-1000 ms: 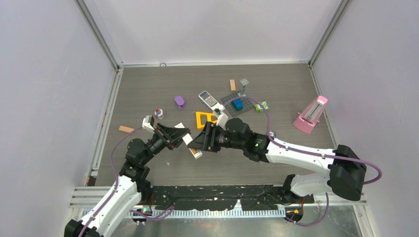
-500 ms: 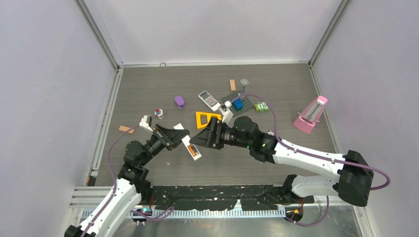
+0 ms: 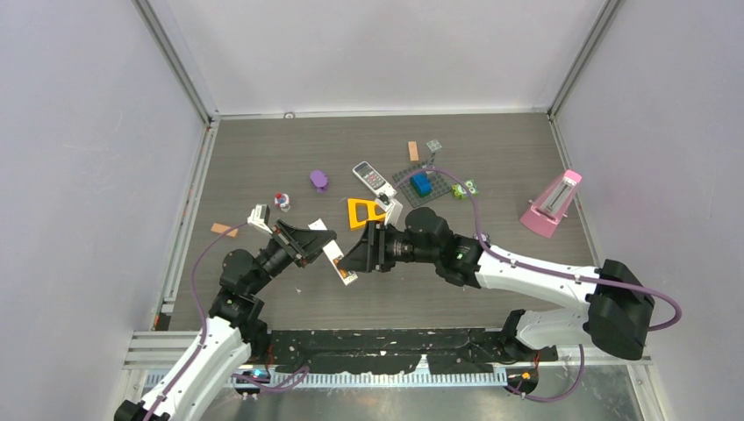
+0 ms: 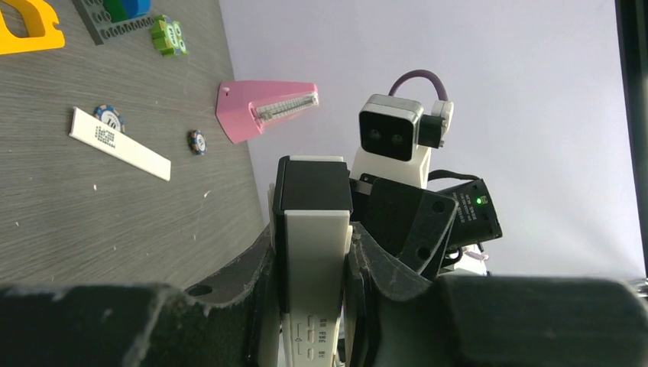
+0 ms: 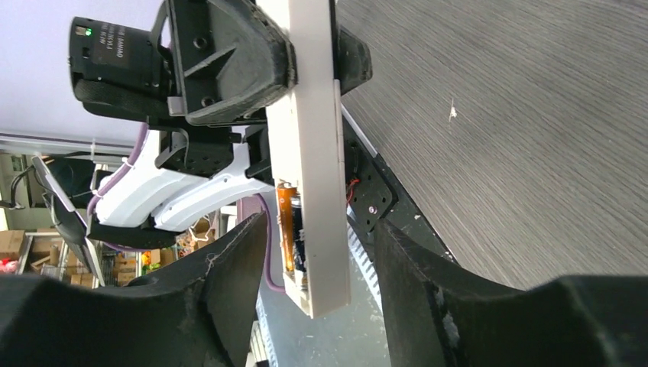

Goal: Load the batteries into the remote control

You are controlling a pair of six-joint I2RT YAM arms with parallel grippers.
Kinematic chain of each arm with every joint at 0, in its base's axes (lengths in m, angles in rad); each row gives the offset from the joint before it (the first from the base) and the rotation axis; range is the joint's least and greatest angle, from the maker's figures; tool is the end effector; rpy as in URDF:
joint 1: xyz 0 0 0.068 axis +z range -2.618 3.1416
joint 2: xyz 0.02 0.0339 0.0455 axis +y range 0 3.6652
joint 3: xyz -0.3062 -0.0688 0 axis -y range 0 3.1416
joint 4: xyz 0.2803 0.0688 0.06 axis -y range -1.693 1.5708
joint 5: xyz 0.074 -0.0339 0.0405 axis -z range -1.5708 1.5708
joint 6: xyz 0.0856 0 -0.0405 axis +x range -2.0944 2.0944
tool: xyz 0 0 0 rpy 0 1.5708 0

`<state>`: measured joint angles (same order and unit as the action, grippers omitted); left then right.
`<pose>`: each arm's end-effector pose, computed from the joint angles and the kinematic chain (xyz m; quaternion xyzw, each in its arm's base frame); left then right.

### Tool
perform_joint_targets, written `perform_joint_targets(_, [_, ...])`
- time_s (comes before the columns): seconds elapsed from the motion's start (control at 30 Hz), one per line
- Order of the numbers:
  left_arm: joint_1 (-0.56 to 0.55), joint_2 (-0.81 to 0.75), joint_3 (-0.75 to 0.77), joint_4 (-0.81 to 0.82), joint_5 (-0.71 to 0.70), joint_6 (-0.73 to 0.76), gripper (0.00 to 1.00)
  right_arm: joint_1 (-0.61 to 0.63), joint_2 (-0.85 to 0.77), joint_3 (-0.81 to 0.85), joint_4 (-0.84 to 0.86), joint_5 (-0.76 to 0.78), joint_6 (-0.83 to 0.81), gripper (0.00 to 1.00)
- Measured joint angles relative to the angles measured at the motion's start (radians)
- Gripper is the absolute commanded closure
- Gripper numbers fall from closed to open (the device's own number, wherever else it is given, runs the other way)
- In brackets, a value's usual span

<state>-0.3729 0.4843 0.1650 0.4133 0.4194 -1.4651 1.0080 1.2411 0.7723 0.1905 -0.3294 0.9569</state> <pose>0.1600 -0.1000 0.2393 -0.2104 0.6426 -0.6601 0.3274 0.1618 0.3083 0.2875 -0.1188 0.7848 0.5668 0.2208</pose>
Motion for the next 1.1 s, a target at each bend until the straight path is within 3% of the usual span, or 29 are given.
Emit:
perform_joint_targets(0.17, [0.000,0.000,0.003,-0.007,0.001,0.012,1.00,0.000,0.031,0.005,0.003,-0.024,-0.012,0.64])
perform_joint_targets(0.27, [0.000,0.003,0.003,-0.013,0.002,0.006,1.00,0.000,0.033,0.008,0.005,-0.030,-0.016,0.66])
perform_joint_targets(0.3, [0.000,0.003,0.003,-0.013,0.003,0.006,1.00,0.000,0.034,0.008,0.004,-0.031,-0.016,0.62])
perform_joint_targets(0.37, [0.000,0.003,0.003,-0.014,0.004,0.006,1.00,0.000,0.035,0.008,0.003,-0.033,-0.016,0.46])
perform_joint_targets(0.4, [0.000,0.003,0.003,-0.014,0.003,0.008,1.00,0.000,0.035,0.008,0.003,-0.033,-0.017,0.34])
perform_joint_targets(0.47, [0.000,0.003,0.003,-0.014,0.003,0.008,1.00,0.000,0.035,0.008,-0.003,-0.032,-0.016,0.20])
perform_joint_targets(0.53, [0.000,0.003,0.003,-0.014,0.003,0.010,1.00,0.000,0.034,0.009,-0.014,-0.026,-0.021,0.14])
perform_joint_targets(0.87, [0.000,-0.002,0.003,-0.040,-0.001,0.039,1.00,0.016,0.026,0.094,-0.180,0.058,-0.132,0.10])
perform_joint_targets(1.1, [0.000,-0.026,0.019,-0.137,-0.019,0.087,1.00,0.131,0.048,0.275,-0.364,0.221,-0.290,0.11])
